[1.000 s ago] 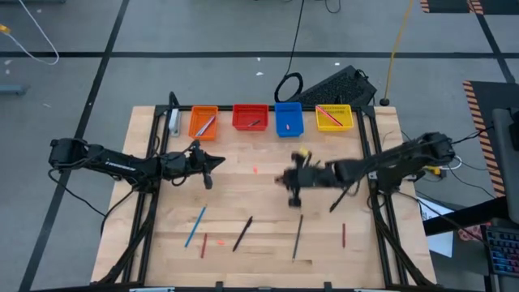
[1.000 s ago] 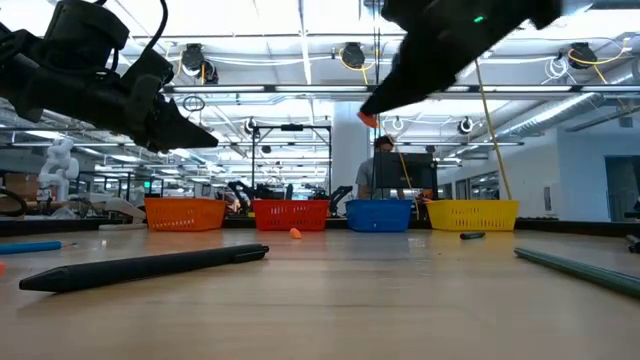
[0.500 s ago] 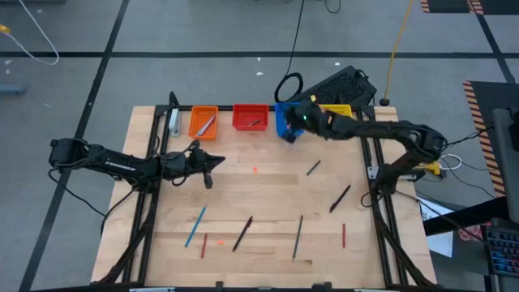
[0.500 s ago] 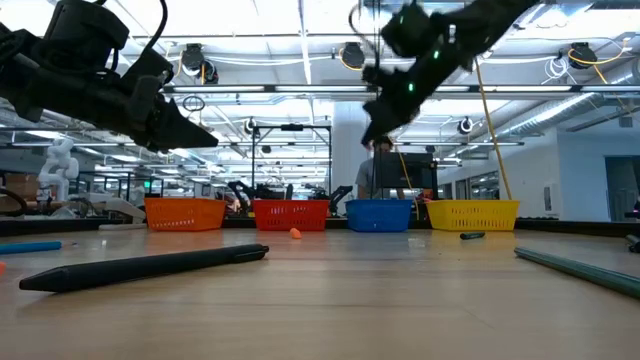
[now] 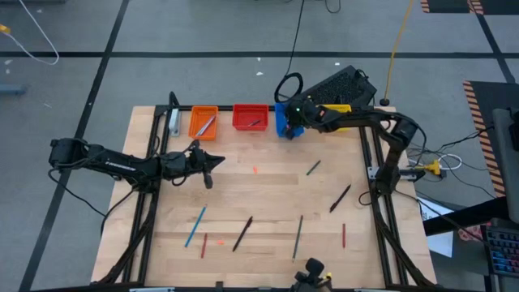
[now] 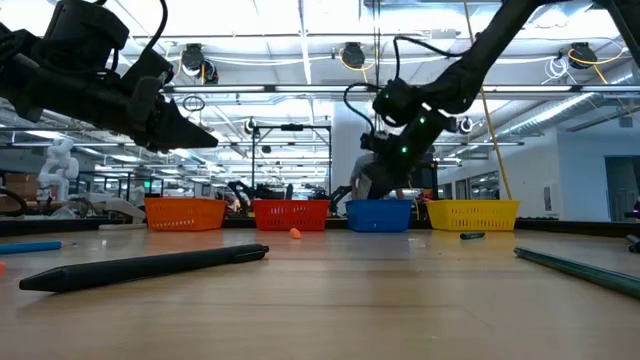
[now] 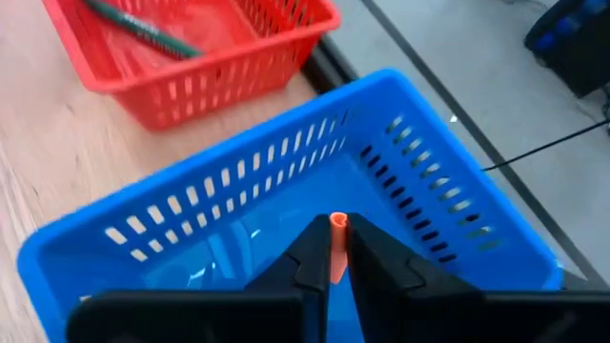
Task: Sort crayons/erasers/pens/pencils in bins
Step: Put the bottom right orange pencil eraser into the blue basket, then put the right red crayon into the red basket
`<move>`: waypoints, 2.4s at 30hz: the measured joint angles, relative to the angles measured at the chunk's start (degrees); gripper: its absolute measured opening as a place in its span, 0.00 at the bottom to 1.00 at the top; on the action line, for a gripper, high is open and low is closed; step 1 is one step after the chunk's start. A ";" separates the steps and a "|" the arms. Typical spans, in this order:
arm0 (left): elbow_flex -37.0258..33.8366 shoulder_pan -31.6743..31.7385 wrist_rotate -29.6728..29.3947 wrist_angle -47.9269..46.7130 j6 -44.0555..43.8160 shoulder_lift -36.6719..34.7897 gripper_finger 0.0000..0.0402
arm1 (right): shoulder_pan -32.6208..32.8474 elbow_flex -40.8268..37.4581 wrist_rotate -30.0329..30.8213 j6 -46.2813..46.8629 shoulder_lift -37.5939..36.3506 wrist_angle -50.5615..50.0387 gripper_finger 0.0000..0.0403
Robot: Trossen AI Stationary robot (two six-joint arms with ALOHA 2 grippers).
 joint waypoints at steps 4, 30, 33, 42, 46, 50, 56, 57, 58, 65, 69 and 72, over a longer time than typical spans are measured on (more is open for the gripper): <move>0.00 -0.02 0.01 -0.03 -0.52 -0.01 0.04 | -0.02 0.00 0.01 0.67 0.82 -0.19 0.07; 0.00 0.00 0.02 -0.51 -1.91 0.00 0.06 | 2.53 -0.04 0.05 4.49 -11.83 -8.06 0.22; 0.00 0.00 0.02 -0.57 -1.85 0.00 0.06 | 4.85 -0.19 0.04 3.35 -17.11 -12.86 0.14; 0.00 0.00 0.02 -0.59 -1.77 0.00 0.06 | 10.71 -10.33 -12.35 -1.29 -31.06 -18.74 0.03; 0.00 0.00 1.07 -0.60 -3.52 -0.01 0.06 | 12.41 -17.10 -14.96 -1.50 -35.12 -18.81 0.03; 0.00 0.00 2.94 -0.63 -4.06 0.00 0.06 | 14.61 -22.42 -14.82 0.73 -38.03 -18.81 0.04; 0.00 0.00 5.80 -0.90 -5.24 0.00 0.06 | 22.24 -25.31 -11.84 6.11 -40.63 -20.88 0.12; 0.00 0.00 6.63 -0.98 -5.48 0.00 0.06 | 24.08 -25.31 -10.21 7.50 -40.80 -21.85 0.15; 0.00 0.00 7.45 -0.98 -5.56 0.00 0.06 | 26.21 -25.31 -8.56 8.86 -40.90 -23.07 0.17; 0.02 0.04 7.76 -1.41 -5.53 0.02 0.06 | 41.92 -25.31 -2.57 24.77 -40.62 -29.53 0.37; 0.02 0.04 7.59 -1.40 -5.53 0.02 0.06 | 50.14 -25.29 -2.56 38.53 -40.62 -29.66 0.42; 0.02 0.04 7.07 -1.40 -5.51 0.02 0.06 | 55.54 -24.18 -2.55 49.83 -40.62 -31.48 0.42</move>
